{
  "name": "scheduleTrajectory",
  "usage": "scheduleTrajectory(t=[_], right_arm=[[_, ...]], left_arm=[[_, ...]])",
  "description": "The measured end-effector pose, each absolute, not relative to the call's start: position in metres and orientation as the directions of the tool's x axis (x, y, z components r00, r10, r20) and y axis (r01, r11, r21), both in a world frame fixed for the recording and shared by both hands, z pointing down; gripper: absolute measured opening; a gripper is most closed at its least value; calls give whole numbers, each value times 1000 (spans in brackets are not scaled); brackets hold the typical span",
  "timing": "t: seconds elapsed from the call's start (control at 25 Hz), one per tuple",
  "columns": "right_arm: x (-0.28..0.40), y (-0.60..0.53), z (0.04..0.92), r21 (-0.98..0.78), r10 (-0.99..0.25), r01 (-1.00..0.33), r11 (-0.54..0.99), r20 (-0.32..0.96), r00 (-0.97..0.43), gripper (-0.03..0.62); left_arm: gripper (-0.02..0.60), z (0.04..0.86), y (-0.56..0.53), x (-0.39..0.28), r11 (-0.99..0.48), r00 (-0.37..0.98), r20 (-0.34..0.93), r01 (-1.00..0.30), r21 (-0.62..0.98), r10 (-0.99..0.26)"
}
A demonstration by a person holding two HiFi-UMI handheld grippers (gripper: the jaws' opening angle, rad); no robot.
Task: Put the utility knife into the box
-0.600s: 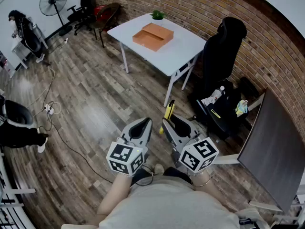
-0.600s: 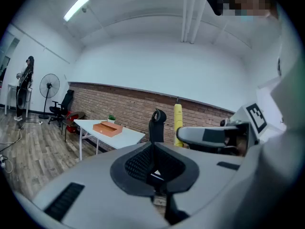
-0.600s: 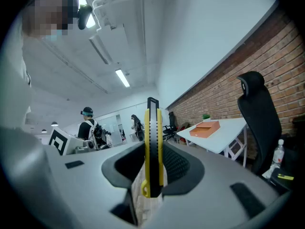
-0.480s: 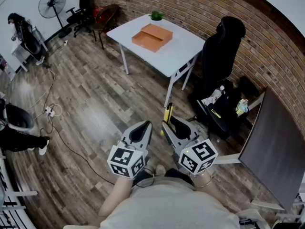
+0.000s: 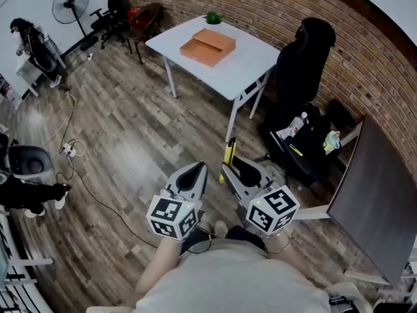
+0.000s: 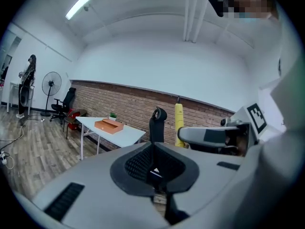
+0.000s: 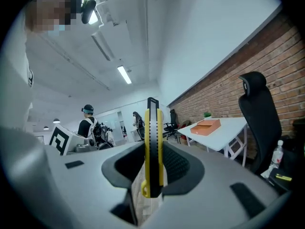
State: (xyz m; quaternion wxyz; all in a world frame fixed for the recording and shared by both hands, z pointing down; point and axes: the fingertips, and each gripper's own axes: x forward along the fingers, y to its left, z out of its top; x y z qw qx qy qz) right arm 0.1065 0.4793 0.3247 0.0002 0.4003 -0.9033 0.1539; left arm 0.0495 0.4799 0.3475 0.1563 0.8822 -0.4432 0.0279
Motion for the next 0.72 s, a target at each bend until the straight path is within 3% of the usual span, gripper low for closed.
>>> scheduleTrajectory(t=[0.72], right_arm=[[138, 466, 343, -341, -715, -704, 623, 115, -689, 115]], left_arm=[[15, 362, 471, 76, -512, 567, 210, -817, 264, -796]])
